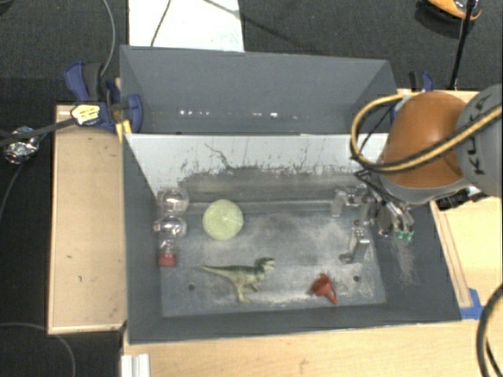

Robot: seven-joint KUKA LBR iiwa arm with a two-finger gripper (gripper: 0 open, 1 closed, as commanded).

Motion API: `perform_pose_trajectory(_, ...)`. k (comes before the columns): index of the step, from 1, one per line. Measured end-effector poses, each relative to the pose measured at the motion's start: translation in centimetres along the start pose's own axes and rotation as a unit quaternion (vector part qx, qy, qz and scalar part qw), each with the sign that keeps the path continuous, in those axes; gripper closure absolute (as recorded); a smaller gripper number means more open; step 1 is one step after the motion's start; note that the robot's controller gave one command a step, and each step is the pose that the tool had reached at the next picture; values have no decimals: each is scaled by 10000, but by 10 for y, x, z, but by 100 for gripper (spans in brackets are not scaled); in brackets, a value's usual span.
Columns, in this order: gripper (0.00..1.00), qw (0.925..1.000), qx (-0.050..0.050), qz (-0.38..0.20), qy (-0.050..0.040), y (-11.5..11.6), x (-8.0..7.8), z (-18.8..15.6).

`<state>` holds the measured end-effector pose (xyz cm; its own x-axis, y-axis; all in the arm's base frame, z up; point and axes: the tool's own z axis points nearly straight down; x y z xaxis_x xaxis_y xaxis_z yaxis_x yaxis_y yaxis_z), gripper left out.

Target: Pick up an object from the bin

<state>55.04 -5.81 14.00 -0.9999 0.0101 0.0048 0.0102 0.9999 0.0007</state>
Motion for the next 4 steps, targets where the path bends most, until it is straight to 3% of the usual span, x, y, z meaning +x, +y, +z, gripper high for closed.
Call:
perform_pose_trajectory(1,0,10000,4,-9,-38,0,-2,-5)
perform_pose_trajectory(2,0,9935,11,-1136,-59,12,20,23)
perform_pose_trajectory(3,0,9754,-1,-2206,-11,20,41,33)
perform_pose_trajectory(4,0,9480,18,-3182,-54,23,67,21)
